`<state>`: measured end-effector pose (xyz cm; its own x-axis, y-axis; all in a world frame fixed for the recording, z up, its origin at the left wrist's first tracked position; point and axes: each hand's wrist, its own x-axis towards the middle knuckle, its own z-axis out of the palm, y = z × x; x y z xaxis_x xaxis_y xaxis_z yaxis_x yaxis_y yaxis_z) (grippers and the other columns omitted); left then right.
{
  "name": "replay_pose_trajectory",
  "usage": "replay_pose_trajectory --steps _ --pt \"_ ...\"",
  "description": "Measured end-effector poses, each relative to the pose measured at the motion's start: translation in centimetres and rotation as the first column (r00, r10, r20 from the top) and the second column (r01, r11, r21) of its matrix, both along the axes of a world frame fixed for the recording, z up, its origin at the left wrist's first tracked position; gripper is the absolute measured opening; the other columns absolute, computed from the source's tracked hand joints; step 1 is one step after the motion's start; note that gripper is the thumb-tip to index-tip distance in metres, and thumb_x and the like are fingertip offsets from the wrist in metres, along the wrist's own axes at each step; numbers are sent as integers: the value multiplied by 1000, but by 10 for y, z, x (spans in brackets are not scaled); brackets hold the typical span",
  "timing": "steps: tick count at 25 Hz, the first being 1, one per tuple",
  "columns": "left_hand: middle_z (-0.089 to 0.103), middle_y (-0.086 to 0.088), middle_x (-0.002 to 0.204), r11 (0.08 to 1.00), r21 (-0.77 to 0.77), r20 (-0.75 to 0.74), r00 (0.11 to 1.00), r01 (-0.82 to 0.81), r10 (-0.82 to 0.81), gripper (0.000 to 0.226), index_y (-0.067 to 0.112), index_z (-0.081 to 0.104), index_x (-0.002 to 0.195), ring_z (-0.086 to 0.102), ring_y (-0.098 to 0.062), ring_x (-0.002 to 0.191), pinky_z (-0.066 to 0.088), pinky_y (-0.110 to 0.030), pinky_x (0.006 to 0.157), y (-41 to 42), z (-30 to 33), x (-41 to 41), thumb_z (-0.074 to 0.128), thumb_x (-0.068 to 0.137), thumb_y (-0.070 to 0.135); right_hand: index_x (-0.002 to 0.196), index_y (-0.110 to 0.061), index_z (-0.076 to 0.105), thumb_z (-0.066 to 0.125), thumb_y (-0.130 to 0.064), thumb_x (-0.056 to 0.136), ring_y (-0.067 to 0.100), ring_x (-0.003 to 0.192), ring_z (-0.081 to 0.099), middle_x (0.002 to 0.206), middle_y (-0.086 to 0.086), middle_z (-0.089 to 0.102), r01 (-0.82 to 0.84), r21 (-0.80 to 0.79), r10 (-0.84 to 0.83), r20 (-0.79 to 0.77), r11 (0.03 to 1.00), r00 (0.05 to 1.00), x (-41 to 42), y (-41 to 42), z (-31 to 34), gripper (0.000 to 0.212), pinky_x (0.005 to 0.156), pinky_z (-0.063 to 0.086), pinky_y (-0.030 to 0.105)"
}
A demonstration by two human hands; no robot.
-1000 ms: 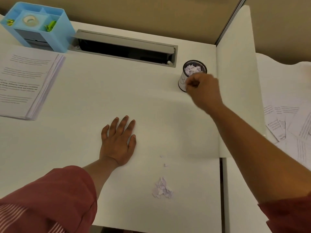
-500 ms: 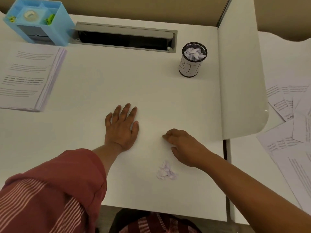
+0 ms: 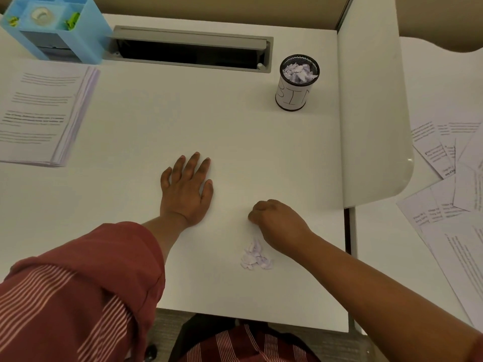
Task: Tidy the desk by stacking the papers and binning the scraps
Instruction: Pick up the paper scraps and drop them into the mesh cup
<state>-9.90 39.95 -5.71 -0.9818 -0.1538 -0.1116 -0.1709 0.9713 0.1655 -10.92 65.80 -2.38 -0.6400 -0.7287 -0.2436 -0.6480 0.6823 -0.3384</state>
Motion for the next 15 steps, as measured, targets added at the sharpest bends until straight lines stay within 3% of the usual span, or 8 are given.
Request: replay_pose_trajectory --steps 5,8,10,12,15 --pt "17 5 168 1000 -2 -2 1000 7 -7 60 35 24 159 10 -23 155 10 -48 121 0 -1 0 23 100 50 76 -10 52 53 8 74 26 60 41 68 7 53 114 -48 -110 74 992 991 -8 -9 1 19 52 31 33" --pt "17 5 168 1000 -3 -3 1000 7 -7 60 35 24 159 10 -23 155 10 -48 122 -1 -3 0 23 100 51 81 -15 66 60 1 78 22 67 56 73 0 64 311 -177 -256 277 934 926 -25 -6 19 17 64 46 30" --pt "18 6 168 1000 2 -5 1000 9 -9 60 36 24 158 11 -23 155 11 -48 122 -2 -3 0 23 100 51 80 -19 72 70 -1 76 10 66 61 72 -8 66 542 -287 -421 389 790 819 -51 0 37 18 68 50 24" --pt "18 6 168 1000 15 -7 1000 10 -10 60 36 25 158 10 -23 155 10 -48 122 -2 -3 0 24 100 51 75 -24 70 75 -1 76 3 60 58 69 -9 67 717 -383 -530 490 583 692 -84 4 58 23 63 49 20" --pt "16 7 168 1000 20 -5 1000 11 -11 60 36 23 159 8 -22 155 9 -48 122 -2 -3 0 24 101 51 73 -24 68 73 0 76 8 62 60 69 -5 69 779 -523 -577 537 345 616 -137 0 89 25 61 51 23"
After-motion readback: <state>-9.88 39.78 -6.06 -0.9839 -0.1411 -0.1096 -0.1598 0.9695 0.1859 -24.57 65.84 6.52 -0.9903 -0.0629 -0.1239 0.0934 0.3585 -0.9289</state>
